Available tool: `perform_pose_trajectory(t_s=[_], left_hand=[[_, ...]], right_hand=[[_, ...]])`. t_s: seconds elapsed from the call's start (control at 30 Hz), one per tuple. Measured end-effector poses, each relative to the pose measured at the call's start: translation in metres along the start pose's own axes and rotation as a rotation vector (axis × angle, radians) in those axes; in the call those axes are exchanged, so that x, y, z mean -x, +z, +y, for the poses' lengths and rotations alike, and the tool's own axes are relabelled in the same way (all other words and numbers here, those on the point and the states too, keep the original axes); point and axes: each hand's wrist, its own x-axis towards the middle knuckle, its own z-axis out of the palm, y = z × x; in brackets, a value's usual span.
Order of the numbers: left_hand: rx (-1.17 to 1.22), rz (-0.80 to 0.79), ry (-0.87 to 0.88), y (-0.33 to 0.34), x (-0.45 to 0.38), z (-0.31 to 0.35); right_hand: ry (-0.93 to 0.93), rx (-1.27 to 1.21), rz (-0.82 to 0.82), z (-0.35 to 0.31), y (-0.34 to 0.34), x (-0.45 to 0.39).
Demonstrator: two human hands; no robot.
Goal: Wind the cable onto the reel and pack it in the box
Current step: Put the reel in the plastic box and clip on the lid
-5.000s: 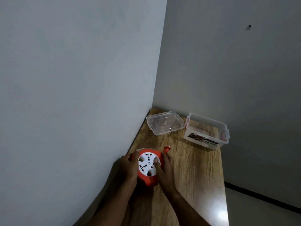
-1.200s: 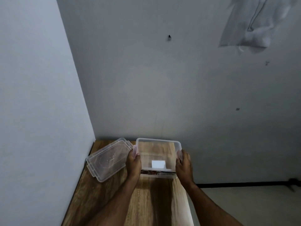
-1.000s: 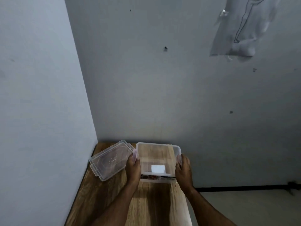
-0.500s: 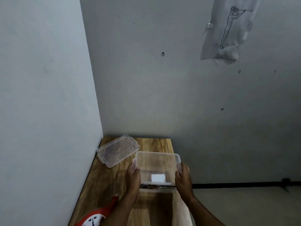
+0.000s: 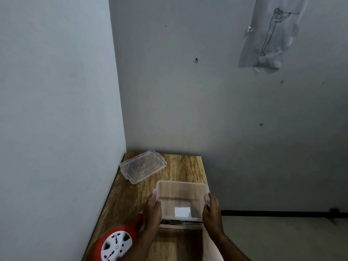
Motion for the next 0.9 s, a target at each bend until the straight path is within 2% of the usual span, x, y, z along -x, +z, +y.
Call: perform_pose_trajectory(t_s=[0.27, 0.5, 0.6, 0.9], left_hand=[[-0.018, 0.020, -0.018, -0.001, 0.001, -0.004], [0.011, 0.089, -0.025, -0.021, -0.005, 0.012], [0.075, 0.128, -0.035, -0.040, -0.005, 0.024], [0.050, 0.321, 0.020, -0.110, 0.012, 0.024]], right_hand=[[-0.017, 0.004, -0.035, -0.001, -0.002, 0.002], [-0.147, 0.140, 0.091, -0.029, -0.006, -0.006], [-0.186, 0.128, 0.054, -0.050, 0.002, -0.013], [-0.281, 0.048, -0.102, -0.115, 0.060, 0.013]])
